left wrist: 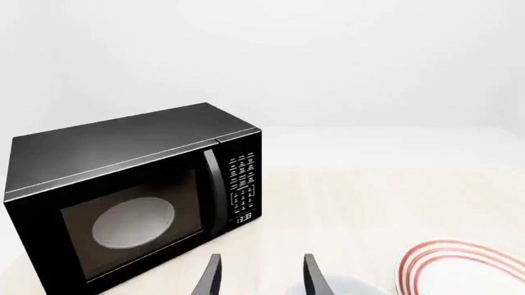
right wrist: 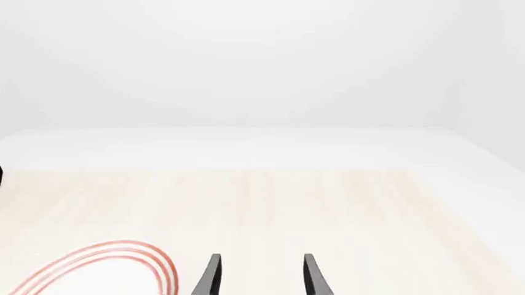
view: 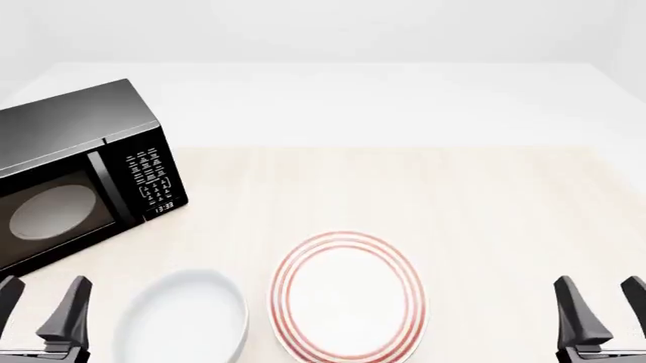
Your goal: Open the microwave.
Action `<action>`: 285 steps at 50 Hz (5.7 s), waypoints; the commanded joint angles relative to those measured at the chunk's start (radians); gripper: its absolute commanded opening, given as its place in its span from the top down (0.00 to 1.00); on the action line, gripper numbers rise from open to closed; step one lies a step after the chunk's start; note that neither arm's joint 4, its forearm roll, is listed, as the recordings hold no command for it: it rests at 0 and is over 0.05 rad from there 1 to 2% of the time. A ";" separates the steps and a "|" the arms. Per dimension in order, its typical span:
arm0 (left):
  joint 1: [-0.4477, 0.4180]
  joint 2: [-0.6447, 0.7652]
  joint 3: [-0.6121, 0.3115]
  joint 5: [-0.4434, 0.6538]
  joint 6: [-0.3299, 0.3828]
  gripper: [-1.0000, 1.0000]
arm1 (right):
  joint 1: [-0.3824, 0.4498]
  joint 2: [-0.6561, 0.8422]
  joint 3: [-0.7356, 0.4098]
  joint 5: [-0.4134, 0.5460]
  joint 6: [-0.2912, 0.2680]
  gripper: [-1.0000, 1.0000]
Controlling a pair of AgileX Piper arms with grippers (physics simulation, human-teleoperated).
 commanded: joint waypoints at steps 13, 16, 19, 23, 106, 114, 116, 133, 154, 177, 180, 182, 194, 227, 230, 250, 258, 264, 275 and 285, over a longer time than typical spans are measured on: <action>0.000 0.000 -0.004 -0.003 -0.007 0.00 | -0.001 0.005 -0.002 -0.001 0.008 0.00; 0.005 0.000 -0.011 0.001 -0.015 0.00 | -0.001 0.005 -0.002 -0.001 0.008 0.00; 0.040 -0.002 -0.019 0.003 -0.033 0.00 | -0.001 0.005 -0.002 -0.002 0.007 0.00; 0.081 0.007 -0.038 0.027 -0.015 0.00 | -0.001 0.005 -0.002 -0.002 0.007 0.00; 0.134 0.774 -0.346 -0.169 -0.040 0.00 | -0.002 0.005 -0.002 -0.001 0.007 0.00; 0.129 0.845 -0.356 -0.219 -0.039 0.00 | -0.002 0.005 -0.002 -0.001 0.007 0.00; 0.130 0.855 -0.364 -0.221 -0.042 0.00 | -0.001 0.004 -0.002 -0.001 0.007 0.00; 0.134 1.153 -0.470 -0.384 -0.049 0.00 | -0.001 0.004 -0.002 -0.001 0.007 0.00; 0.126 1.253 -0.512 -0.415 -0.043 0.00 | -0.001 0.004 -0.002 -0.001 0.007 0.00; 0.139 1.366 -0.526 -0.477 -0.050 0.00 | -0.002 0.004 -0.002 -0.001 0.007 0.00; 0.141 1.377 -0.528 -0.482 -0.055 0.00 | -0.001 0.004 -0.002 -0.001 0.007 0.00; 0.143 1.387 -0.528 -0.488 -0.056 0.00 | -0.001 0.004 -0.002 -0.001 0.006 0.00; 0.146 1.428 -0.540 -0.507 -0.068 0.00 | -0.001 0.004 -0.002 -0.001 0.007 0.00; 0.138 1.560 -0.579 -0.566 -0.087 0.00 | -0.001 0.004 -0.002 -0.001 0.007 0.00; 0.142 1.564 -0.579 -0.566 -0.086 0.00 | -0.001 0.004 -0.002 -0.001 0.007 0.00; 0.158 1.612 -0.593 -0.586 -0.094 0.00 | -0.001 0.004 -0.002 -0.001 0.007 0.00; 0.154 1.639 -0.600 -0.601 -0.100 0.00 | -0.001 0.004 -0.002 -0.001 0.006 0.00; 0.156 1.657 -0.600 -0.611 -0.105 0.00 | -0.001 0.004 -0.002 -0.001 0.006 0.00; 0.150 1.677 -0.616 -0.609 -0.105 0.00 | -0.001 0.005 -0.002 -0.001 0.007 0.00; 0.147 1.689 -0.625 -0.610 -0.106 0.00 | -0.002 0.004 -0.002 -0.001 0.006 0.00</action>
